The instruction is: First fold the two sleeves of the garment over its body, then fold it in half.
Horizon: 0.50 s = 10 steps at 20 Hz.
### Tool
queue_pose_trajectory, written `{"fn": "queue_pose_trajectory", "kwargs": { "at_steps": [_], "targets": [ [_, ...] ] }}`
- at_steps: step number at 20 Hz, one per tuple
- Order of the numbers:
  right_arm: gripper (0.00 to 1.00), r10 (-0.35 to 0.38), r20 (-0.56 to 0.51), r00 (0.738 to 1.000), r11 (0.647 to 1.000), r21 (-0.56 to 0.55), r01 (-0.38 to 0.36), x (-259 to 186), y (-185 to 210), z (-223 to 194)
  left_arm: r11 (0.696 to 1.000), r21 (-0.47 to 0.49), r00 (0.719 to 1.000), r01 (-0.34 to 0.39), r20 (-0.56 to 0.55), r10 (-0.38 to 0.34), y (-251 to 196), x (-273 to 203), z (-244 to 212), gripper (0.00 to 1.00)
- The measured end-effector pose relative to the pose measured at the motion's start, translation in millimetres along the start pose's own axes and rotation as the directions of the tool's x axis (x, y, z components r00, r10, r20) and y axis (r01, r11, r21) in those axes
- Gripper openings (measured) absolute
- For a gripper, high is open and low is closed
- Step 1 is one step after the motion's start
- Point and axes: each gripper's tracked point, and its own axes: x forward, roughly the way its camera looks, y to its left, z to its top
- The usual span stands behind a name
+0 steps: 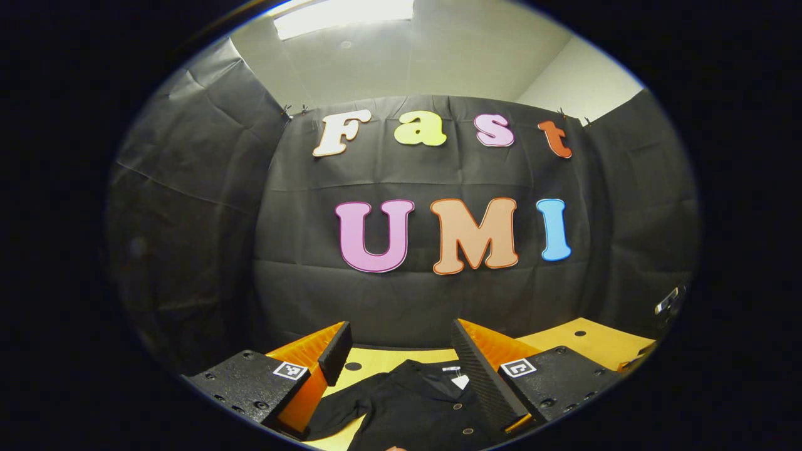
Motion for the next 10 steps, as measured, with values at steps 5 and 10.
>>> {"fn": "queue_pose_trajectory", "kwargs": {
  "at_steps": [5, 10],
  "targets": [
    [1.0, 0.002, -0.106, 0.994, 1.0, -0.005, -0.002, 15.4, -6.4, -37.2, 1.0, 0.015, 1.0, -0.019, -0.018, 0.019, 0.2, -3.8, -7.2, 0.97],
    [0.94, 0.088, -0.125, 0.988, 0.996, 0.02, -0.086, 16.8, 8.5, -43.0, 1.0, 0.021, 0.999, -0.023, -0.03, 0.023, -3.3, -5.4, -8.6, 0.96]
  ]
}}
